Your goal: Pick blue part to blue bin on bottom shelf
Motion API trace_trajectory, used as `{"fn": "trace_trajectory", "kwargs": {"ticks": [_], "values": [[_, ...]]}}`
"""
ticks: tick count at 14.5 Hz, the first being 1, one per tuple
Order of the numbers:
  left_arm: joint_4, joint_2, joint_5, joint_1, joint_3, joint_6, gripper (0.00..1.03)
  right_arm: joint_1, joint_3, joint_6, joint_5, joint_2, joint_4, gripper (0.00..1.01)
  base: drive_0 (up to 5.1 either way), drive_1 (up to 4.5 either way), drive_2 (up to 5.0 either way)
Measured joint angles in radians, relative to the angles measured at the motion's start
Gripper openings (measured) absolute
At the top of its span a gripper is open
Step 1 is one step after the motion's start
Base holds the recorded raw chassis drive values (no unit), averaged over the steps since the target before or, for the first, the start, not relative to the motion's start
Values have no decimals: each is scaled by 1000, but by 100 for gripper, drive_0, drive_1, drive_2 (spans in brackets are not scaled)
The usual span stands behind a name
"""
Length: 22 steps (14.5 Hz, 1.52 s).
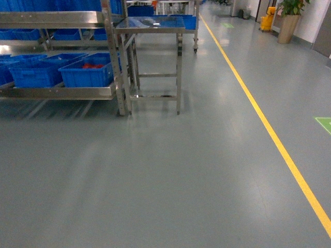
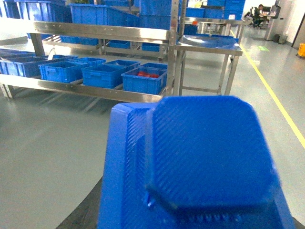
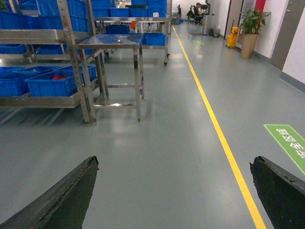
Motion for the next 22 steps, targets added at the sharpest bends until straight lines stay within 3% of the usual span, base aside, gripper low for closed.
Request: {"fn": "trace_trajectory", "kwargs": {"ticks": [22], "values": [[-4, 1, 0, 0, 0, 0, 43, 0, 0, 0, 0, 0, -3, 98, -2, 420, -423]]}}
